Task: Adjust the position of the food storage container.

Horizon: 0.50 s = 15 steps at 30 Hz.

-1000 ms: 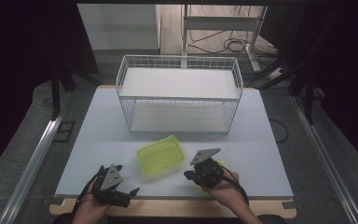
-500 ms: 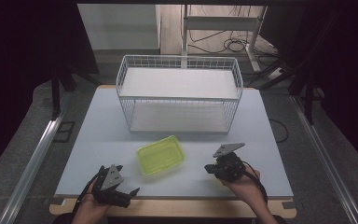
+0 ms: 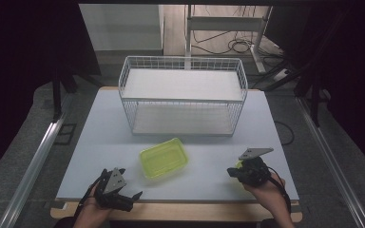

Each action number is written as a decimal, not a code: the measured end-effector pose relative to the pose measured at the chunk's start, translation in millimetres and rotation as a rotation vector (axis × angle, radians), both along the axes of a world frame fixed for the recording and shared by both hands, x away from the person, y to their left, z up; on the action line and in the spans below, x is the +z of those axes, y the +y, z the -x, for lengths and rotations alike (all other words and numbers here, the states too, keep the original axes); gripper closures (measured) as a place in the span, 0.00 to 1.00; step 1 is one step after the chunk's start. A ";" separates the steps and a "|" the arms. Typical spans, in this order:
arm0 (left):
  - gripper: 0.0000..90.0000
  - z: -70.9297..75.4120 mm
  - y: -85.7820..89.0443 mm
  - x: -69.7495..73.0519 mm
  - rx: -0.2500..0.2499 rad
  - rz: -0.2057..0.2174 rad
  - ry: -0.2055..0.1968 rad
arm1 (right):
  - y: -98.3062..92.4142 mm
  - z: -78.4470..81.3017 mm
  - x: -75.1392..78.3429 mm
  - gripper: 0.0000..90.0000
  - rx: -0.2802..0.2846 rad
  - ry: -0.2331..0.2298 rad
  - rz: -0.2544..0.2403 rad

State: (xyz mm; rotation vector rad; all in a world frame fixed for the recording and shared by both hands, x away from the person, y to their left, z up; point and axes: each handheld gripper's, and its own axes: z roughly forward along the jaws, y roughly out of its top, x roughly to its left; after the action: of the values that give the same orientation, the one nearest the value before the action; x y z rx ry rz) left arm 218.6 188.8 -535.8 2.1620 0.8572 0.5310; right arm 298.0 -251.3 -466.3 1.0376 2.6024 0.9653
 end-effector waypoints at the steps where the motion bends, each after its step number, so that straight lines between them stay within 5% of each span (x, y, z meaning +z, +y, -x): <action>1: 0.02 0.0 0.0 0.0 0.001 0.000 0.002 | -4.7 -1.7 0.4 0.99 -0.013 -0.003 0.004; 15: 0.03 0.3 -3.4 0.8 0.023 -0.011 0.053 | -26.0 -8.4 -0.3 0.99 -0.078 -0.009 0.024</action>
State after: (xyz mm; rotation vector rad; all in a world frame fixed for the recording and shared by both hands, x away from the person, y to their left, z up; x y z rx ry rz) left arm 218.3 185.3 -535.0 2.1868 0.9113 0.4924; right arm 306.3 -277.2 -466.5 1.1172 2.5393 0.9171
